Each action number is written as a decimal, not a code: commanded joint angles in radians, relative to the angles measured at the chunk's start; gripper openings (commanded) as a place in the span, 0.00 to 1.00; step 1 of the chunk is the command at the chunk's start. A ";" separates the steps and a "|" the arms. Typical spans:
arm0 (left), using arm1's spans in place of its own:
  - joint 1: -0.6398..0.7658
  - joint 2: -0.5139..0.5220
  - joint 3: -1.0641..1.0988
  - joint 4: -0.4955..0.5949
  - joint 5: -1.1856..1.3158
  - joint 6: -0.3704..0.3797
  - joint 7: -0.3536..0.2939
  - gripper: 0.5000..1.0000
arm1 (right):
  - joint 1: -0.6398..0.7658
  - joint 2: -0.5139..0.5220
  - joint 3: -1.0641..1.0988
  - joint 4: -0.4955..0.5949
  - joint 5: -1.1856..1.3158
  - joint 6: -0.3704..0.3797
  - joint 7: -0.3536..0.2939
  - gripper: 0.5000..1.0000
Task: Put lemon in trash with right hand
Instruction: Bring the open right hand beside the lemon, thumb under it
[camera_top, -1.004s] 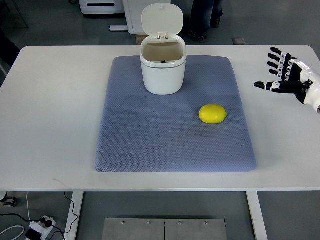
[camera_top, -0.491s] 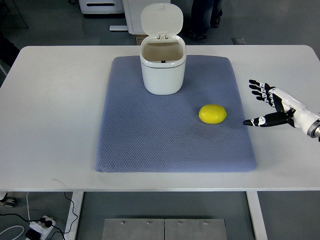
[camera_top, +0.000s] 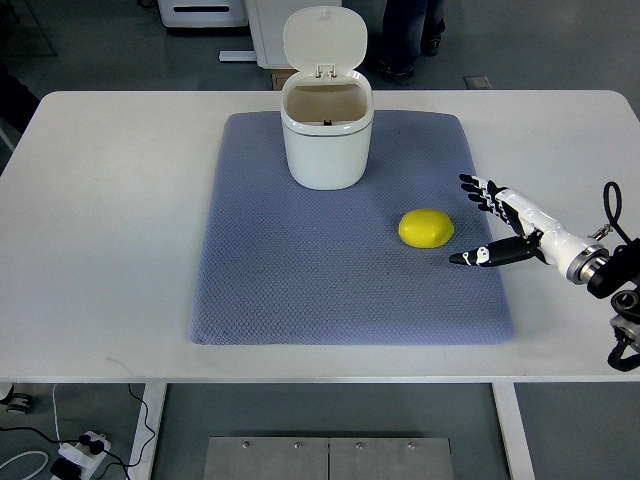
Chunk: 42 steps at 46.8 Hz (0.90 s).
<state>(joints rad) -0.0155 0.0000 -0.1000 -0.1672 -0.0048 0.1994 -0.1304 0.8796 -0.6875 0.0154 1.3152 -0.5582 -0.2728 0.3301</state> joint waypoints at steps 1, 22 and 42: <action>0.000 0.000 0.000 0.000 -0.001 0.000 0.000 1.00 | 0.009 0.016 -0.002 -0.010 0.000 0.000 0.000 0.82; 0.000 0.000 0.000 0.000 0.000 0.000 0.000 1.00 | 0.035 0.082 -0.035 -0.067 0.000 -0.003 0.000 0.76; 0.000 0.000 0.000 0.000 0.000 0.000 0.000 1.00 | 0.042 0.097 -0.074 -0.067 0.000 -0.057 0.021 0.65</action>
<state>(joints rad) -0.0152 0.0000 -0.0999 -0.1672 -0.0049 0.1994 -0.1304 0.9203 -0.5956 -0.0517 1.2485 -0.5584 -0.3233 0.3503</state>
